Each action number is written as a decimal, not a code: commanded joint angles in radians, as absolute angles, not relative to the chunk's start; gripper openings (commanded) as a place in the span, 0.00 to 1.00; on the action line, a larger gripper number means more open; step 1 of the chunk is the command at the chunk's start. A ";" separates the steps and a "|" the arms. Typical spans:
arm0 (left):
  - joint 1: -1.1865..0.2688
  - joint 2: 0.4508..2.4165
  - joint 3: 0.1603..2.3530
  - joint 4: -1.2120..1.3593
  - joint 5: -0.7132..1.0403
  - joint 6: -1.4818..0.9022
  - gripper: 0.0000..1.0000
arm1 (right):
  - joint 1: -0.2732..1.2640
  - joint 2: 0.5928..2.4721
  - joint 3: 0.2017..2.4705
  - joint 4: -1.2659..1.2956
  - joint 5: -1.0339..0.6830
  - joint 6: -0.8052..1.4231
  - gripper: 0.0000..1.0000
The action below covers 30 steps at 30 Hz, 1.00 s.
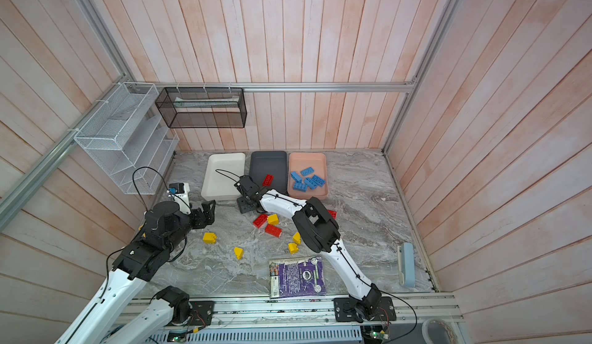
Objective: Sort the legos into containers by color
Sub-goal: 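Close the right gripper on the small blue brick and lift it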
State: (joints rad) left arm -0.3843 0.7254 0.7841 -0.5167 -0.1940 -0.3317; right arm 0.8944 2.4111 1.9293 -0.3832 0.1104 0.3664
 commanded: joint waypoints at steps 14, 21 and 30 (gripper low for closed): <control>-0.379 0.718 0.770 -0.511 -0.194 -0.311 0.90 | 0.916 2.388 1.904 -0.400 0.170 0.383 0.38; -0.379 0.719 0.770 -0.514 -0.202 -0.309 0.90 | 0.927 2.294 1.827 -0.368 0.174 0.384 0.38; -0.379 0.718 0.770 -0.516 -0.213 -0.308 0.90 | 0.951 2.094 1.674 -0.320 0.150 0.384 0.38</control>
